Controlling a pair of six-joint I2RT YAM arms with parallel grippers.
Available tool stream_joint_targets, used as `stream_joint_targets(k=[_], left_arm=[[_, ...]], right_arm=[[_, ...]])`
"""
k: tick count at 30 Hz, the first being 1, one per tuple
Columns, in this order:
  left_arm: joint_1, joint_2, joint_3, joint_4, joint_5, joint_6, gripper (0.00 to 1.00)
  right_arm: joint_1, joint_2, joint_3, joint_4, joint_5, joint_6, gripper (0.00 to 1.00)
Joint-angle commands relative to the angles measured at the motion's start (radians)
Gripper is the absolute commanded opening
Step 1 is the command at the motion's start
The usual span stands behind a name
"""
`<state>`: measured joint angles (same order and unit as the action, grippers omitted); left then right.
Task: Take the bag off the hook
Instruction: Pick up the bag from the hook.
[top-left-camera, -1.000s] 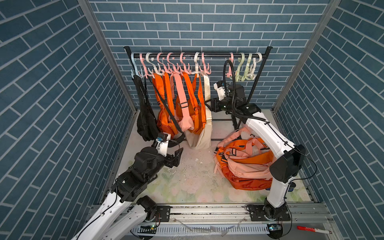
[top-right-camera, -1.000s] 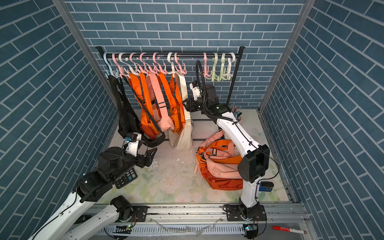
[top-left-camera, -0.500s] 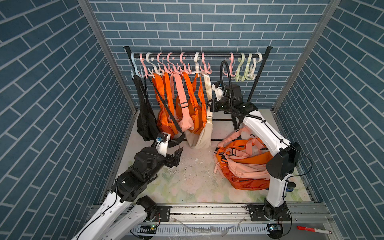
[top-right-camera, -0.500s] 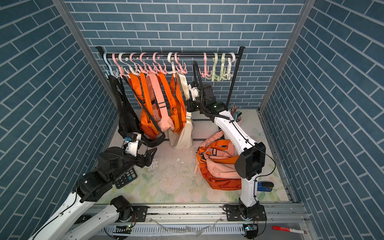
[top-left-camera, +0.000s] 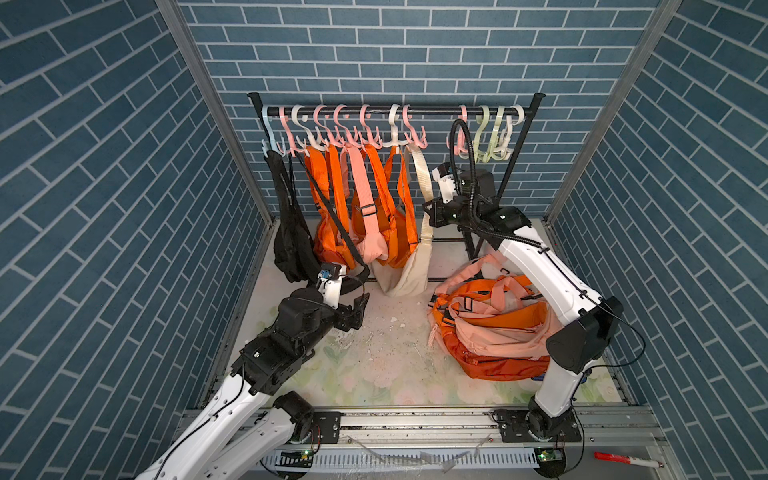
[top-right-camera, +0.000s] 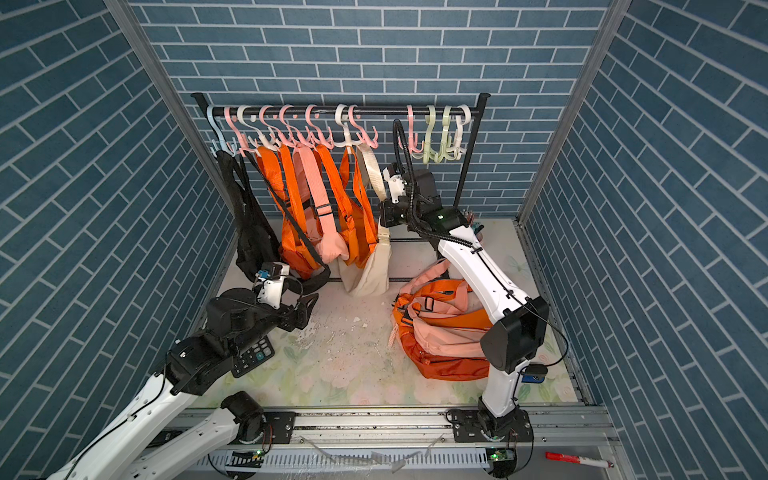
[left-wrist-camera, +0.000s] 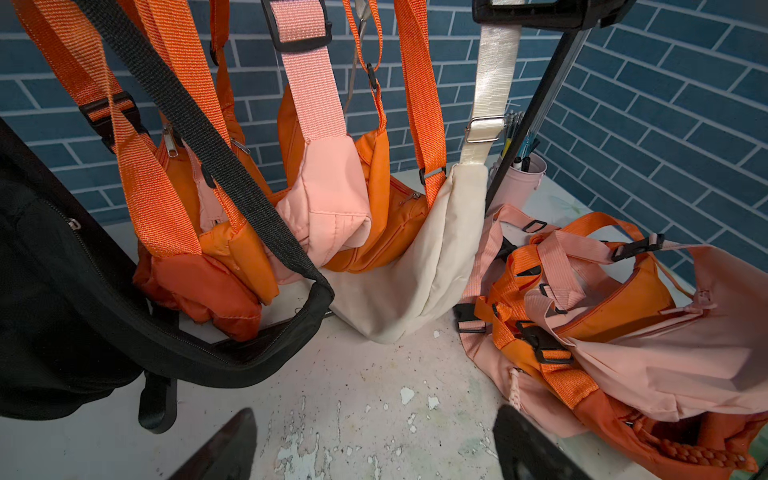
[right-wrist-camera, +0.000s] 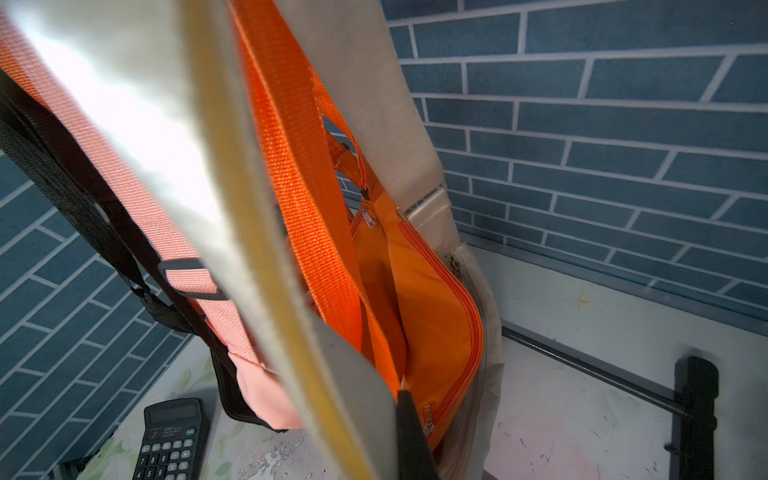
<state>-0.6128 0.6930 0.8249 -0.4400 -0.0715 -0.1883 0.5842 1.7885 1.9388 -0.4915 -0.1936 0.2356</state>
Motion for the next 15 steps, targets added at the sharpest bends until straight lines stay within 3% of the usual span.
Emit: stream_joint_targets(k=[1, 15], left_arm=[[0.007, 0.018, 0.032, 0.035, 0.024, -0.011, 0.90], [-0.061, 0.236, 0.269, 0.097, 0.049, 0.023, 0.84]], right_arm=[[-0.009, -0.059, -0.003, -0.027, 0.033, -0.053, 0.00], [-0.088, -0.145, -0.049, -0.074, -0.014, -0.045, 0.00]])
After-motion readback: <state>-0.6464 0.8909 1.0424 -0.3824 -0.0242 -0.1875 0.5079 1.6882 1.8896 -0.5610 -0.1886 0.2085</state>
